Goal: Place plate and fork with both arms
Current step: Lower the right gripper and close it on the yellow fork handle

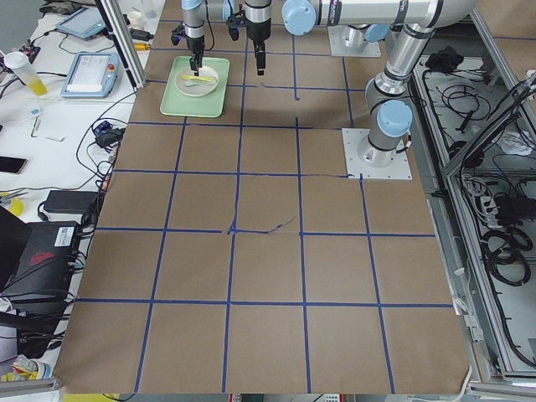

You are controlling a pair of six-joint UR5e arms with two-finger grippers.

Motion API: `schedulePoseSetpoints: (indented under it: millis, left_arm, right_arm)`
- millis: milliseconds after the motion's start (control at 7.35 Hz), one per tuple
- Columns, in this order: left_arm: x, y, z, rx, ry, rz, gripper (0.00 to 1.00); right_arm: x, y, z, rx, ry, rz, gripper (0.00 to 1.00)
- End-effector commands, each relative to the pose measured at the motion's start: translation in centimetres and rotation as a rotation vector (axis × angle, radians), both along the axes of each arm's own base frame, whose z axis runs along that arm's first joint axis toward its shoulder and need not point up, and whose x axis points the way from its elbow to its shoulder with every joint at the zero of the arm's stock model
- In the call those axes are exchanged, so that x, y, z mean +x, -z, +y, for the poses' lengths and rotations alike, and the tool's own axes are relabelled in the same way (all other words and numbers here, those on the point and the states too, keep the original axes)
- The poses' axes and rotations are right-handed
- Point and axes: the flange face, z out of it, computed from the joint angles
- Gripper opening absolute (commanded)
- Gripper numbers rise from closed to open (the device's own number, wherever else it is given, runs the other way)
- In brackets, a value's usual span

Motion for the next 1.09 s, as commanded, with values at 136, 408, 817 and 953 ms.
schedulePoseSetpoints:
  millis: [136,408,817,953]
  left_arm:
    - [0.0,0.0,0.1,0.001,0.0,-0.001,1.0]
    - [0.0,0.0,0.2,-0.001,0.0,0.0,1.0]
    - [0.0,0.1,0.1,0.002,0.0,0.0,1.0]
    - [0.0,0.1,0.1,0.002,0.0,0.0,1.0]
  right_arm:
    - [0.4,0.9,-0.2,-0.003,-0.008,-0.025,0.57]
    - [0.3,2.2,-0.3,0.007,-0.008,-0.022,0.58]
    - [0.1,2.4,-0.2,0.008,-0.028,-0.01,0.57]
    - [0.0,2.1,-0.2,0.004,-0.031,-0.007,0.56]
